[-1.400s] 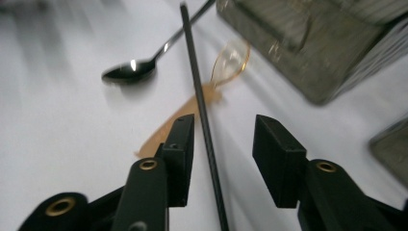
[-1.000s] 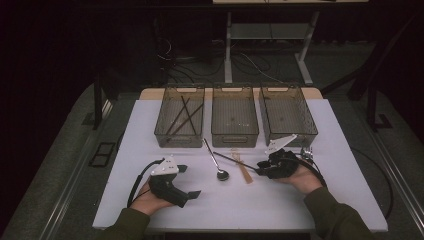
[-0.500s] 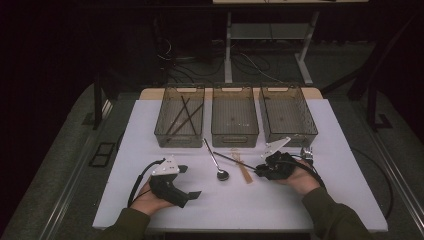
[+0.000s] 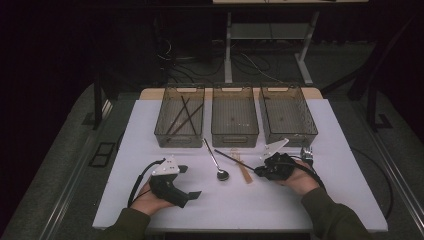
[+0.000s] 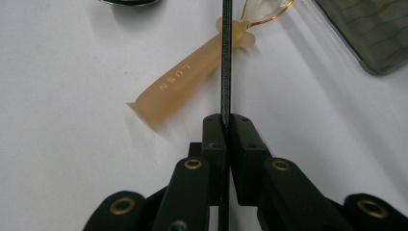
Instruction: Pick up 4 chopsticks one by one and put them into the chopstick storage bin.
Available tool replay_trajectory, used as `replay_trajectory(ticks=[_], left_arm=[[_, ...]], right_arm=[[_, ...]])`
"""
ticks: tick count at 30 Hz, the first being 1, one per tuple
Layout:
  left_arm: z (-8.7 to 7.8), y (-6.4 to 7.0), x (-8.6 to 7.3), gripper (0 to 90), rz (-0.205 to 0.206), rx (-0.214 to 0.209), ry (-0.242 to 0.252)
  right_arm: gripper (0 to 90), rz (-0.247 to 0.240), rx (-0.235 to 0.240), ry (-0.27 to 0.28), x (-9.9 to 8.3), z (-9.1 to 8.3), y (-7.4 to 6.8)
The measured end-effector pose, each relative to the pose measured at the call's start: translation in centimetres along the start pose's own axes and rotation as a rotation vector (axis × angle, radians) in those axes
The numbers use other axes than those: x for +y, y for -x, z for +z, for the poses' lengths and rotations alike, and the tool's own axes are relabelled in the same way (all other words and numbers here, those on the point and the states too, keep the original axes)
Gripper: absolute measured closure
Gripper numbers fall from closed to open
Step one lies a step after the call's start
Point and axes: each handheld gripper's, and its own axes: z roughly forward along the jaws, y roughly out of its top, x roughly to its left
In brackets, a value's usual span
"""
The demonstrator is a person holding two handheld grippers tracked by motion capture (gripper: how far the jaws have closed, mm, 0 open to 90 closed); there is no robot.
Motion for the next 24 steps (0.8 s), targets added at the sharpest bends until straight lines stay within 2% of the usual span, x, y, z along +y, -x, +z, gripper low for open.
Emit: replay_trajectory(ticks=[10,24], left_arm=[[-0.1,0.0,0.0,0.0,0.005,-0.001,-0.002],[0.0,0.0,0.0,0.0,0.0,0.0,0.002]], right_arm=[[85.3,0.004,0.007,0.009,0.0,-0.1,0.1],[85.3,0.099,0.03,0.19,0.2,-2.5,0.8]])
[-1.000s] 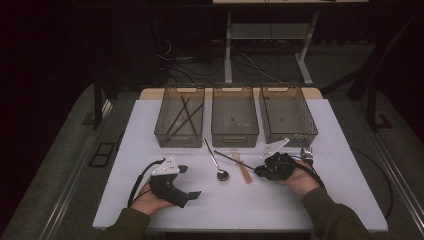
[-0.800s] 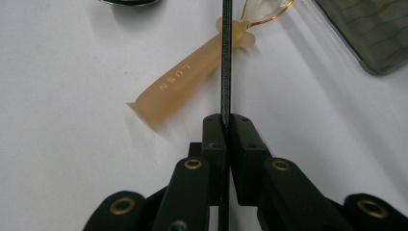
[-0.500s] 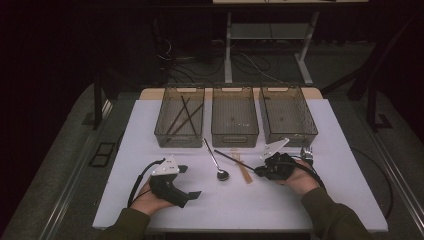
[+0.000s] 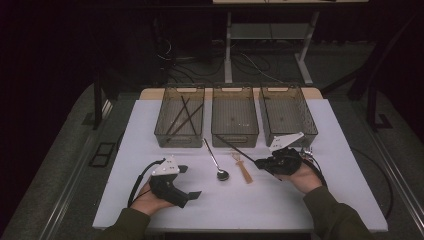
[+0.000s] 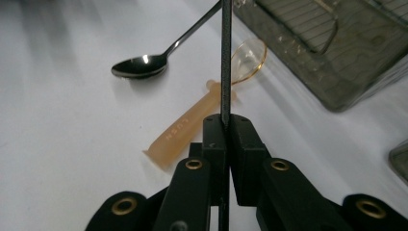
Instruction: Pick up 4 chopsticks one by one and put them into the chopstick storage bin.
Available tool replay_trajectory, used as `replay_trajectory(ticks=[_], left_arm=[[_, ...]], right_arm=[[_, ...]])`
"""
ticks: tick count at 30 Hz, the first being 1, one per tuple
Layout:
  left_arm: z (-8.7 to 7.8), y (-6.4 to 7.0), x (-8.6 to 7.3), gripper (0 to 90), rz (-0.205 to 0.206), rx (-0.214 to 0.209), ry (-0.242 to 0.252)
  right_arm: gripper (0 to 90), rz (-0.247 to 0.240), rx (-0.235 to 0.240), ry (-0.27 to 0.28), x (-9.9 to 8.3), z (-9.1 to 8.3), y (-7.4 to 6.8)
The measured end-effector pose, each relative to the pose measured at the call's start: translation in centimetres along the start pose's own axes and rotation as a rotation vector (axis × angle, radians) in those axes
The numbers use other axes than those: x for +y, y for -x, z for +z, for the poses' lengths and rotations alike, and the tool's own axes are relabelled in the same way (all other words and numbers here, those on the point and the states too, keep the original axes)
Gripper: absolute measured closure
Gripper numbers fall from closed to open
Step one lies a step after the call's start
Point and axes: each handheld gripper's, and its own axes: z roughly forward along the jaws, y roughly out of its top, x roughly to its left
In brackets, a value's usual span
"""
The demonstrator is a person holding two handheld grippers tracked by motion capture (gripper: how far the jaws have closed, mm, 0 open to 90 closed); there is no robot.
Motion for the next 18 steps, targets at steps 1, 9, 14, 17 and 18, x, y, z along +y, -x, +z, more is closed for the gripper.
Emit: replay_trajectory(ticks=[1,9,14,17,18], left_arm=[[0.0,0.0,0.0,0.0,-0.001,0.0,0.001],[0.0,-0.1,0.0,0.0,0.0,0.001,-0.002],[0.0,0.0,0.0,0.0,-0.003,0.003,0.001],[0.0,-0.1,0.0,0.0,-0.002,0.002,-0.001],[0.0,-0.1,0.0,0.0,-0.002,0.002,-0.001]], right_arm=[[85.3,0.004,-0.002,0.008,0.1,0.0,0.0],[85.3,0.062,-0.02,0.089,1.3,-0.6,0.0],[85.3,0.081,-0.022,0.129,2.1,-0.6,-0.3],[85.3,0.089,-0.02,0.139,2.6,-0.3,-0.4],[85.3,0.089,-0.024,0.143,2.7,-0.2,-0.4]])
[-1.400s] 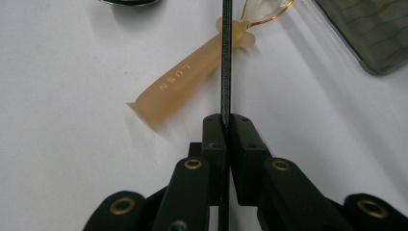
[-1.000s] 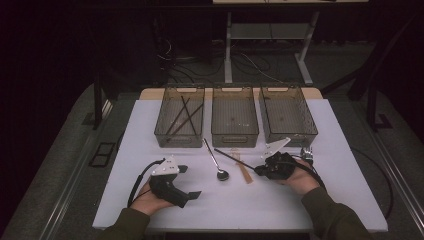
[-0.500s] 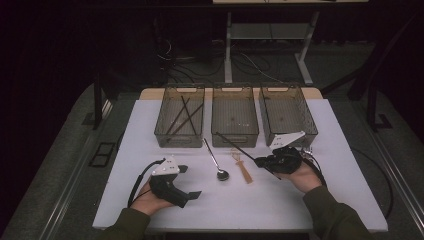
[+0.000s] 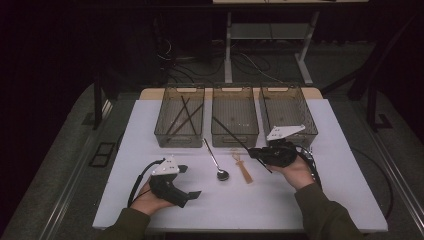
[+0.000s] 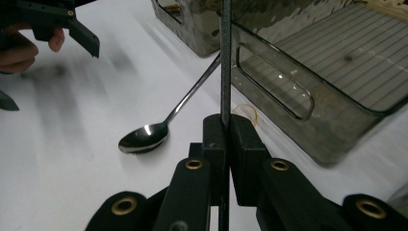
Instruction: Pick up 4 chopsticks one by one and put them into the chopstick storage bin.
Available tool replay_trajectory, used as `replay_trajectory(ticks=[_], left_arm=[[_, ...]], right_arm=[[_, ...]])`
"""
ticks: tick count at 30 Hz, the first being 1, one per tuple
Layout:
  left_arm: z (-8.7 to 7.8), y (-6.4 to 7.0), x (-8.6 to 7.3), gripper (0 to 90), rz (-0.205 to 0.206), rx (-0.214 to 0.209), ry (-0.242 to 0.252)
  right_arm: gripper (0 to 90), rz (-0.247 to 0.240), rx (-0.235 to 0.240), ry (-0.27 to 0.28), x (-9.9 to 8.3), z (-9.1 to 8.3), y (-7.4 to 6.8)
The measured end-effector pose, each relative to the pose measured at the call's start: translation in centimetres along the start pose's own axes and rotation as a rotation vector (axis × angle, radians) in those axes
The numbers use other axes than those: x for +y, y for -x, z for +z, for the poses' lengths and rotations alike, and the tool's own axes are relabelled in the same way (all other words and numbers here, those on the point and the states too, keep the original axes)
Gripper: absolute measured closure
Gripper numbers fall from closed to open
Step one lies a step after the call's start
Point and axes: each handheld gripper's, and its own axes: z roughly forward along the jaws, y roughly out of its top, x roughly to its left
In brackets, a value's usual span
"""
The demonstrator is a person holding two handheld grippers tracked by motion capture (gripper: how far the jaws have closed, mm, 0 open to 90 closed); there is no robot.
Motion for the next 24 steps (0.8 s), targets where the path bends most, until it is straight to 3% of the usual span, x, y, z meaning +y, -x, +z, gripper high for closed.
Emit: replay_trajectory(ticks=[14,24], left_arm=[[-0.1,-0.1,0.0,0.0,0.0,-0.002,0.002],[-0.1,0.0,0.0,0.0,-0.001,-0.004,0.008]], right_arm=[[85.3,0.074,0.016,0.071,1.9,1.5,-0.3],[85.3,0.076,-0.01,0.053,4.5,3.5,-0.5]])
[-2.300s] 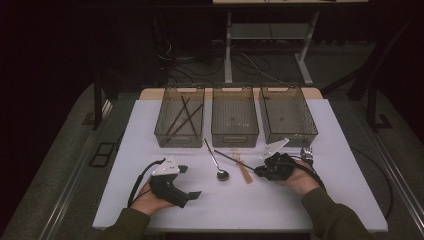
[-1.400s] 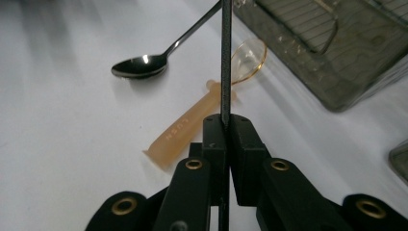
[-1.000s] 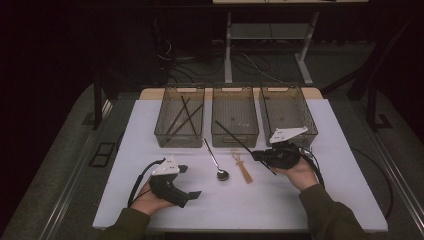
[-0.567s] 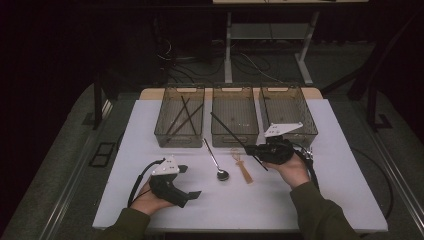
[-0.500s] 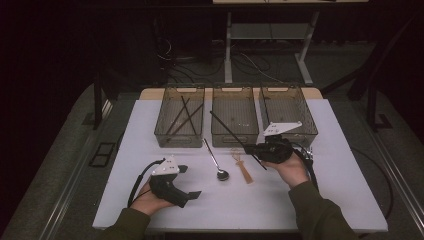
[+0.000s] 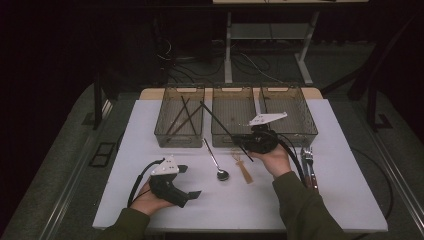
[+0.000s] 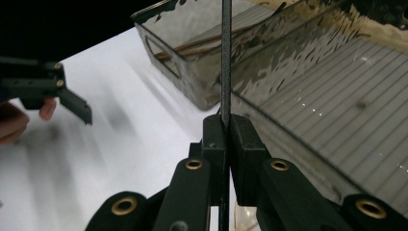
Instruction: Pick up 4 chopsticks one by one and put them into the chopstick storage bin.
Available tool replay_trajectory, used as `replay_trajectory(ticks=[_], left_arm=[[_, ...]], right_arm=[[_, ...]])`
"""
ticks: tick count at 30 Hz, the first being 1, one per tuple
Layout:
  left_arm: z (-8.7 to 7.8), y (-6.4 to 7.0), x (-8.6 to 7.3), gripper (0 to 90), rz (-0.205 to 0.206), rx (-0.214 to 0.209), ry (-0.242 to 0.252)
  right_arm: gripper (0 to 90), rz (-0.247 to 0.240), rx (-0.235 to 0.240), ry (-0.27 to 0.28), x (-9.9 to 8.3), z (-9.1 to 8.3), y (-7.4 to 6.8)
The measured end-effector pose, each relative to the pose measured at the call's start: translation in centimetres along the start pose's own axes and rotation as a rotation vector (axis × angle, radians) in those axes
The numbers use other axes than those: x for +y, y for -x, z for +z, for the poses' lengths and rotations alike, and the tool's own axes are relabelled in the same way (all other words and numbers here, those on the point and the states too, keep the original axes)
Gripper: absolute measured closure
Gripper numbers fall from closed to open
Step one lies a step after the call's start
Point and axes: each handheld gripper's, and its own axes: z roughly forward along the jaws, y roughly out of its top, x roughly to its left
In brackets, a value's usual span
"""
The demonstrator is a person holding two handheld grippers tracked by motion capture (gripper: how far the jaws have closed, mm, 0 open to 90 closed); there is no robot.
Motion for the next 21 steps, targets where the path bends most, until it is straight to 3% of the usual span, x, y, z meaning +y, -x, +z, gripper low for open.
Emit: replay_trajectory(ticks=[21], left_arm=[[0.0,0.0,0.0,0.0,0.004,-0.003,0.004]], right_arm=[[85.2,0.028,-0.054,0.029,6.6,4.8,-1.1]])
